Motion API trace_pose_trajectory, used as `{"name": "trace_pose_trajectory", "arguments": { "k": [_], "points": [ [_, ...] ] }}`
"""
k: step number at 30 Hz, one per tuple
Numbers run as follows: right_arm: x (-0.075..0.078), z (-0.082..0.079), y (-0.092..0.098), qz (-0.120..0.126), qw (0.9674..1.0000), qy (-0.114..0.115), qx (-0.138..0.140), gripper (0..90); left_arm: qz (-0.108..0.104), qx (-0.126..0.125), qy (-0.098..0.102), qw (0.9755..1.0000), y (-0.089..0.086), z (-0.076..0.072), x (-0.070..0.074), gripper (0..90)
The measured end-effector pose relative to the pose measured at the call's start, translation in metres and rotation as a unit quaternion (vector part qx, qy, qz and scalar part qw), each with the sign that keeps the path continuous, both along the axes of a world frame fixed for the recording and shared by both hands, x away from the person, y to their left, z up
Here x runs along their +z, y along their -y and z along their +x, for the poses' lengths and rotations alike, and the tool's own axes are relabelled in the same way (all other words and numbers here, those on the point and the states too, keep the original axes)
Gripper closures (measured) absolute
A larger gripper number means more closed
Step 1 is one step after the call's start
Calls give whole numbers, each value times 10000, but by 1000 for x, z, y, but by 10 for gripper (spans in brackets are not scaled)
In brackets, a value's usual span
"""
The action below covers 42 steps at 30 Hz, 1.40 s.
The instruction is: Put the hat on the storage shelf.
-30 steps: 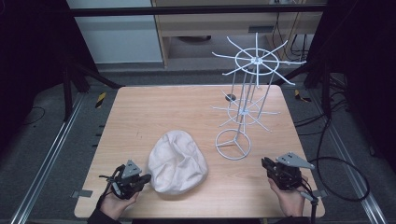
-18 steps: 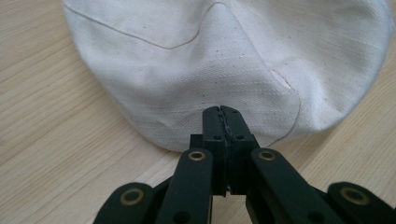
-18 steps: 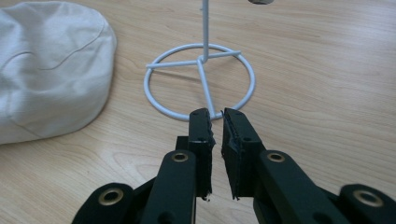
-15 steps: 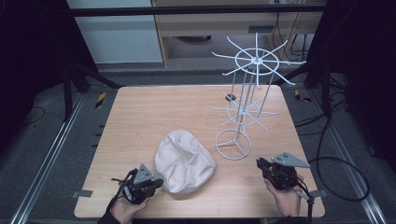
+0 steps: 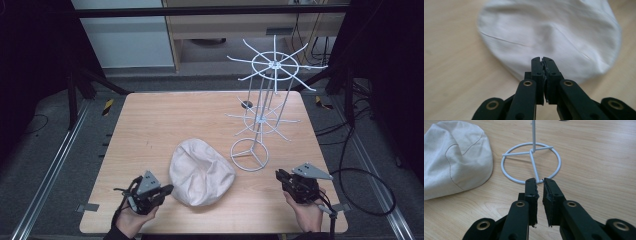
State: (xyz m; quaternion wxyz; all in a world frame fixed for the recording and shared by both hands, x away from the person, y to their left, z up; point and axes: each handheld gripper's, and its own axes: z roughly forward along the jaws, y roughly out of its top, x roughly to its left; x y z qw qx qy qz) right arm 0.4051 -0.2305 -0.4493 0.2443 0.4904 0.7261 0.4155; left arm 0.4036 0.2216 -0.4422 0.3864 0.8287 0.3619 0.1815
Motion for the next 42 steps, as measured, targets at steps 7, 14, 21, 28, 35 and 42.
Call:
{"name": "trace_pose_trajectory", "arguments": {
  "k": [7, 14, 21, 28, 35, 42],
  "points": [
    [-1, 1, 1, -19, 10000, -4, -16, 808, -11, 434, 242, 9988, -7, 49, 12, 838],
    [-3, 2, 2, -31, 10000, -35, -18, 791, 66, 670, 21, 9977, 3, 96, -3, 626],
    [-4, 3, 3, -47, 10000, -80, 8, 769, 104, 490, -155, 9986, 13, 110, -18, 407],
    [-5, 4, 0, -88, 9998, -142, 79, 747, 198, 422, -367, 9982, 21, 116, -31, 361],
    [-5, 4, 1, -79, 9998, -150, 78, 742, 153, 281, -511, 9982, 24, 114, -36, 493],
    [-5, 4, 0, -75, 9998, -161, 90, 741, 232, 295, -566, 9977, 27, 114, -37, 575]
  ]
}}
